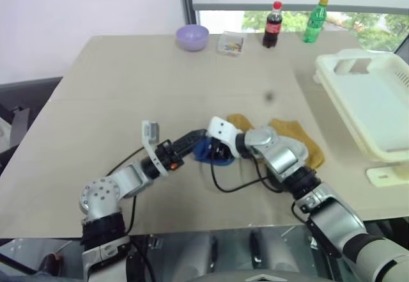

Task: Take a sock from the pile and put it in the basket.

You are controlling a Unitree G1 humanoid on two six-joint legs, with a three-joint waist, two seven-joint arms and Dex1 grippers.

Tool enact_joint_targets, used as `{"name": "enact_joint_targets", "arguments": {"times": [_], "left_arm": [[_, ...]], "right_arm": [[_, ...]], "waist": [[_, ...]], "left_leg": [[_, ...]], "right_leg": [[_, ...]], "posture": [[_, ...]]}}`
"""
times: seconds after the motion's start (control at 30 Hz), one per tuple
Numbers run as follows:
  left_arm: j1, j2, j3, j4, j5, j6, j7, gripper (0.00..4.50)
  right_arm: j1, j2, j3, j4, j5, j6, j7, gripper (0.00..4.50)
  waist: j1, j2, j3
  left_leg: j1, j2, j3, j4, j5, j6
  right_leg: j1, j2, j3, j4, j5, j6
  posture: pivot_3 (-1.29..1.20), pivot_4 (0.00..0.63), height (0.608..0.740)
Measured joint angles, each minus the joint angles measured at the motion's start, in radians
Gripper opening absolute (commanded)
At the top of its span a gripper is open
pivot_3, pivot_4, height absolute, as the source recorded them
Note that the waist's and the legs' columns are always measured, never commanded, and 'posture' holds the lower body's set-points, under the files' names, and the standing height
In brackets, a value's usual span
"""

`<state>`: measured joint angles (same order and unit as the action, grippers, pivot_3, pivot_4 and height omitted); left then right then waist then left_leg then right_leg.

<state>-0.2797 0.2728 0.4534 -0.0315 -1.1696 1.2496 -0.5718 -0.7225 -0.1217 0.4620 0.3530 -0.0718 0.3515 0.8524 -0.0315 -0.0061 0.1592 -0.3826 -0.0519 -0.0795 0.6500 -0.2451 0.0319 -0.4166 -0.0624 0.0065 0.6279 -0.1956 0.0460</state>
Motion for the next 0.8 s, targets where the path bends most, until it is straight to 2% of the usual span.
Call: {"name": "enact_joint_targets", "arguments": {"times": [0.17,0.37,0.8], "left_arm": [[0.000,-0.008,-0.039,0.001,0.001,-0.027,0.013,3.95],[-0.004,-0.024,-0.052,0.017,-0.001,-0.070,0.015,3.95],[-0.031,-0.064,-0.084,0.044,-0.031,-0.099,0.034,3.95]], "right_arm": [[0.048,-0.045,-0.042,-0.124,0.021,0.093,-0.009,2.49],[0.104,-0.064,-0.129,-0.329,0.119,0.258,-0.016,2.49],[0.171,-0.140,-0.164,-0.542,0.206,0.391,-0.060,2.49]], "waist": [[0.011,-0.001,0.002],[0.016,-0.002,0.003],[0.019,-0.004,0.005]], "left_leg": [[-0.002,-0.001,0.000,0.000,0.000,0.000],[-0.016,0.000,0.000,-0.001,0.003,-0.005],[-0.017,0.000,0.000,-0.001,0.003,-0.004]], "right_leg": [[-0.001,0.000,0.000,-0.001,0.000,0.000],[-0.015,0.000,0.001,-0.001,0.001,-0.001],[-0.015,0.000,0.000,-0.002,0.001,-0.001]], "posture": [[0.00,0.150,0.735],[0.00,0.150,0.735],[0.00,0.150,0.735]]}}
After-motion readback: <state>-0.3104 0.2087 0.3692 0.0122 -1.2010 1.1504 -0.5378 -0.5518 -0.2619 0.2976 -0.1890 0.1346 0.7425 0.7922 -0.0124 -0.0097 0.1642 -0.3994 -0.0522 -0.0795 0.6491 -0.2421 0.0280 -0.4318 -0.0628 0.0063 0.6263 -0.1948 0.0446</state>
